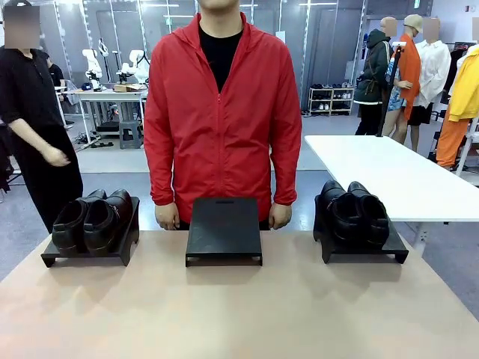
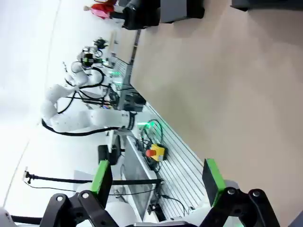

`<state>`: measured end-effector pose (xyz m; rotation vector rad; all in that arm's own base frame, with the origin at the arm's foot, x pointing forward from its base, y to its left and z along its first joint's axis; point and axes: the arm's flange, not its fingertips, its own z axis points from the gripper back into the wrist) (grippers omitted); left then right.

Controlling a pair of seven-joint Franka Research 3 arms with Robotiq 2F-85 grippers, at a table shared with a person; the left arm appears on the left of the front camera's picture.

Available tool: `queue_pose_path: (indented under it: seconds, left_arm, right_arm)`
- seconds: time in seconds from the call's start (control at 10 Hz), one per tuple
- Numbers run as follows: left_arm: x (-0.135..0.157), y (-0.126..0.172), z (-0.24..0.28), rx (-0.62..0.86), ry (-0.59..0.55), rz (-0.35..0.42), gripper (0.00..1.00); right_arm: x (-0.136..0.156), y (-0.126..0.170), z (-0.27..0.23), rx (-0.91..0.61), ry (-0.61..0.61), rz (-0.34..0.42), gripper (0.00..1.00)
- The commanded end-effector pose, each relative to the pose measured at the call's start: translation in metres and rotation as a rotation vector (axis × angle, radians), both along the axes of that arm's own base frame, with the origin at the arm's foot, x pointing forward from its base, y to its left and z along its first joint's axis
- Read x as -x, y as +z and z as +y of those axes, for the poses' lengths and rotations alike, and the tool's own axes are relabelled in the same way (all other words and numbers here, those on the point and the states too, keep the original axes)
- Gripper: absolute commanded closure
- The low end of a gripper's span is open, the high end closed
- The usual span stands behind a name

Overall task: Place the shoes on the stand as instructed by the person.
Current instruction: Pick up another pair of Shoes and place it on the Shoes Stand indicated by the person.

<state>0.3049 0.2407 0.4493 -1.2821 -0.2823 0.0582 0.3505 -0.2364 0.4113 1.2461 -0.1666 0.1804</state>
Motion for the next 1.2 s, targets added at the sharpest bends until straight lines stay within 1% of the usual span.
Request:
queue_pose_path:
  seconds: [0.0, 0.1, 0.2, 1.1]
  left_arm:
    - [0.004, 0.002, -0.002, 0.001, -0.012, -0.011, 0.0]
    - [0.004, 0.002, -0.002, 0.001, -0.012, -0.011, 0.0]
    - [0.004, 0.002, -0.002, 0.001, -0.012, -0.011, 0.0]
    - [0.004, 0.002, -0.002, 0.001, -0.012, -0.011, 0.0]
  right_arm:
    - [-0.012, -0.007, 0.002, -0.068, -0.039, 0.018, 0.03]
    - [-0.017, -0.008, 0.005, -0.089, -0.049, 0.036, 0.03]
    - [-0.001, -0.012, -0.002, -0.035, -0.019, 0.018, 0.03]
    - [-0.001, -0.012, -0.002, -0.035, -0.019, 0.018, 0.03]
